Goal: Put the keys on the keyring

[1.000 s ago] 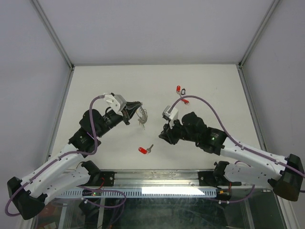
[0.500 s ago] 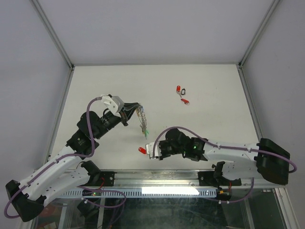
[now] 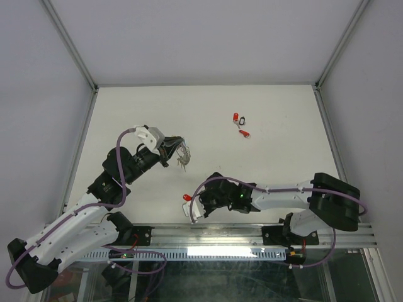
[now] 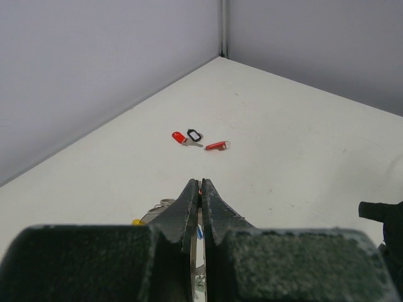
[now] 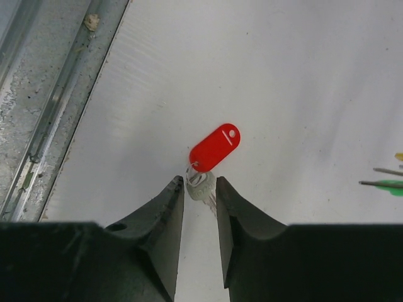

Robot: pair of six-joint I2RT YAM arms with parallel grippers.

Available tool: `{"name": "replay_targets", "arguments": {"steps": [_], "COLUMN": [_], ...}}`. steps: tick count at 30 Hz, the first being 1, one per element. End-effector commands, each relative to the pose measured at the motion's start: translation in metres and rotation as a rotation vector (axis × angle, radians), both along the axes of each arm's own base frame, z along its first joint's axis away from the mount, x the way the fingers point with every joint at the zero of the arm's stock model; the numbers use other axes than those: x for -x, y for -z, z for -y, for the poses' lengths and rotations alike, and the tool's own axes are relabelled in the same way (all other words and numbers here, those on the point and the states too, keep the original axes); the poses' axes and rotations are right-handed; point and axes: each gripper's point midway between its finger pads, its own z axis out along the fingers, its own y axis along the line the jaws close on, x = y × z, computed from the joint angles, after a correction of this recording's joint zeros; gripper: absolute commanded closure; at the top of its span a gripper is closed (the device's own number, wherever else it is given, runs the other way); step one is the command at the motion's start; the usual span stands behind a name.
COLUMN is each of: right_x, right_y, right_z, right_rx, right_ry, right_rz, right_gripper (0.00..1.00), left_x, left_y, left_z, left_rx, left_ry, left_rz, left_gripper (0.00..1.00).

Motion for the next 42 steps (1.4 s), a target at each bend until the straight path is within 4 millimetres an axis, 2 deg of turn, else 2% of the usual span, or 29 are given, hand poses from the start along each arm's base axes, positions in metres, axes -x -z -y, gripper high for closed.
{"name": "replay_targets", "arguments": {"steps": [1, 7, 15, 26, 36, 40, 42], "right_x": [-0.004, -0.001, -0.013, -0.015, -0.014, -0.018, -0.021], "right_y": [-0.019, -0.007, 0.012, 0.022, 0.028, 0.023, 0.015], "right_z": [-0.028, -0.028, -0.024, -0.019, -0.018, -0.019, -0.019], "right_rx": [-0.08, -0.052, 0.0, 0.037, 0.058, 0.048, 0.027], "right_ry": [-0.031, -0.047, -0.01, -0.008, 0.006, 0.041, 0.071], "right_rz": [0.079, 0.09, 0.157, 0.174, 0.146, 0.149, 0.151], "right_gripper": [0.7, 0.69, 0.67, 0.71, 0.9, 1.0, 1.0], "left_x": [-0.002, -0.001, -0.002, -0.001, -0.001, -0.001, -0.001], "left_y": [-0.021, -0.021, -0.022, -0.022, -0.023, -0.023, -0.024], "left_z": [-0.009, -0.01, -0.009, -0.008, -0.009, -0.009, -0.01], "left_rx": [0.046, 0.045, 0.046, 0.045, 0.047, 0.047, 0.048], "left_ry": [-0.038, -0.036, -0.031, -0.028, -0.029, -0.029, -0.031], "left_rz": [0.068, 0.07, 0.07, 0.07, 0.073, 0.073, 0.076], "left_gripper": [1.0, 1.0, 1.0, 1.0, 1.0, 1.0, 1.0]}}
